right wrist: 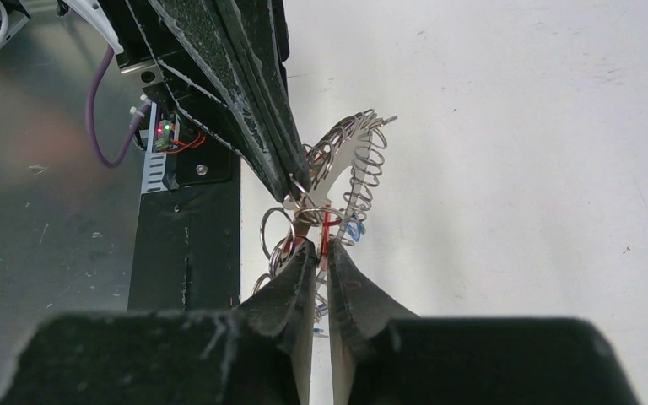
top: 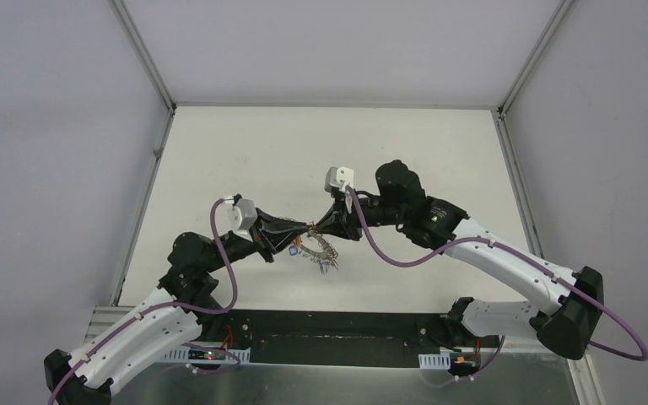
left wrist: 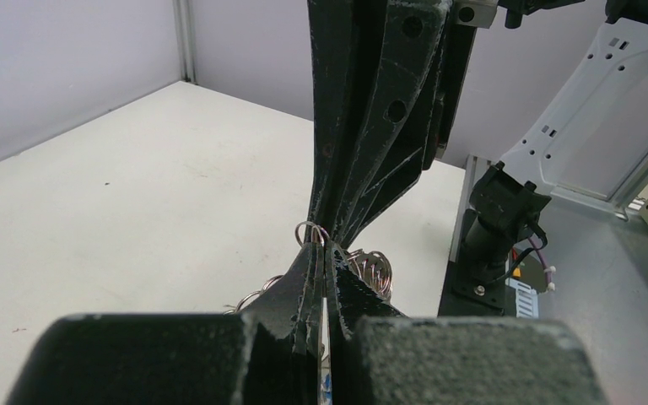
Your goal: Put the keys on the keyring
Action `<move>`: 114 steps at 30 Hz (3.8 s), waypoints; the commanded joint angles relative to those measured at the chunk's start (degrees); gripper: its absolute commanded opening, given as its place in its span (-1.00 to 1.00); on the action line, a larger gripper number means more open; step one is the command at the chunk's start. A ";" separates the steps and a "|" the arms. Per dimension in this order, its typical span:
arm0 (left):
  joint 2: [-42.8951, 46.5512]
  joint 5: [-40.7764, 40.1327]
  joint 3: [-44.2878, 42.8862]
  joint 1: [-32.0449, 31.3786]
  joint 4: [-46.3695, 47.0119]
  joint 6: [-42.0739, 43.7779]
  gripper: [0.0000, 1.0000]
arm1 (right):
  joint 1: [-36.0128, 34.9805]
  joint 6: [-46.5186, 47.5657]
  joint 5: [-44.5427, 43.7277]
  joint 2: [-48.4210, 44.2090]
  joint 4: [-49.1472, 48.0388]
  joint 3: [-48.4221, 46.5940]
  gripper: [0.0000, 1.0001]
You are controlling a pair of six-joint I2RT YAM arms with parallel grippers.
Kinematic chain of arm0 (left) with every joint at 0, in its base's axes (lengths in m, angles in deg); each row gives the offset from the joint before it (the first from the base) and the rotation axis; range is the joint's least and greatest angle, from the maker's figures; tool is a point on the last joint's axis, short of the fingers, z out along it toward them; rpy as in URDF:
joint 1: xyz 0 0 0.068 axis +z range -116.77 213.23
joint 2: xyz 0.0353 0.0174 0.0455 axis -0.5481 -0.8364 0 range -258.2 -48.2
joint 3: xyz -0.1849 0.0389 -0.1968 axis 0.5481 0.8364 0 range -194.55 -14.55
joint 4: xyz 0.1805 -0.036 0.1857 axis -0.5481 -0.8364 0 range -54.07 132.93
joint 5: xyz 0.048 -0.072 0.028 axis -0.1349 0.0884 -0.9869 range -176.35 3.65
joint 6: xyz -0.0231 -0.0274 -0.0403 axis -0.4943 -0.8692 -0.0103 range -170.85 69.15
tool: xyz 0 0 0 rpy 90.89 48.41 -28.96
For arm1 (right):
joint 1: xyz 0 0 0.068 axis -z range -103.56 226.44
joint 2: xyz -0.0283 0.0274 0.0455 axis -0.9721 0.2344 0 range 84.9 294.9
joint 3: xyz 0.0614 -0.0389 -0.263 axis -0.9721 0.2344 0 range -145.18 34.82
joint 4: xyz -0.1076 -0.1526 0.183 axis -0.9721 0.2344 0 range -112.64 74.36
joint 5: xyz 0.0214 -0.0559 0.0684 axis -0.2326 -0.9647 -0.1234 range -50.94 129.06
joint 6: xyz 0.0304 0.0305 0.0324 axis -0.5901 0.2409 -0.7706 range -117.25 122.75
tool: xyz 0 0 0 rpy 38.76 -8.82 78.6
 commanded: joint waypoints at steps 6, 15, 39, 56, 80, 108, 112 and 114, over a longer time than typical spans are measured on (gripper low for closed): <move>1.65 -0.49 -0.11 0.25 5.02 -0.96 -1.00 | -0.82 -0.05 -0.65 0.73 2.18 -2.49 -0.94; 1.78 -0.58 -0.11 0.25 5.21 -1.21 -1.00 | -1.67 1.57 -2.23 1.60 4.93 -2.29 -1.00; 1.73 -0.70 0.25 0.25 5.38 -2.52 -1.00 | -3.35 1.78 -14.10 4.44 12.66 -4.75 -1.00; 0.72 0.76 0.46 0.25 6.74 -3.97 -1.00 | -3.36 -0.74 -13.46 4.62 9.64 -4.78 -1.00; -0.22 1.02 1.13 0.25 9.02 -5.01 -1.00 | -3.31 2.54 -10.51 -2.34 6.56 -1.42 -0.17; -4.58 -23.71 -6.84 0.26 -36.12 -31.51 0.54 | 7.55 -28.26 -30.64 2.66 13.12 5.54 0.54; -11.62 -22.90 -8.75 0.25 -41.49 -39.16 0.57 | 12.92 -31.66 -22.31 7.06 16.12 5.62 0.52; -15.57 -21.85 -9.69 0.25 -42.99 -42.15 0.57 | 14.54 -32.39 -19.33 9.09 16.31 5.59 0.50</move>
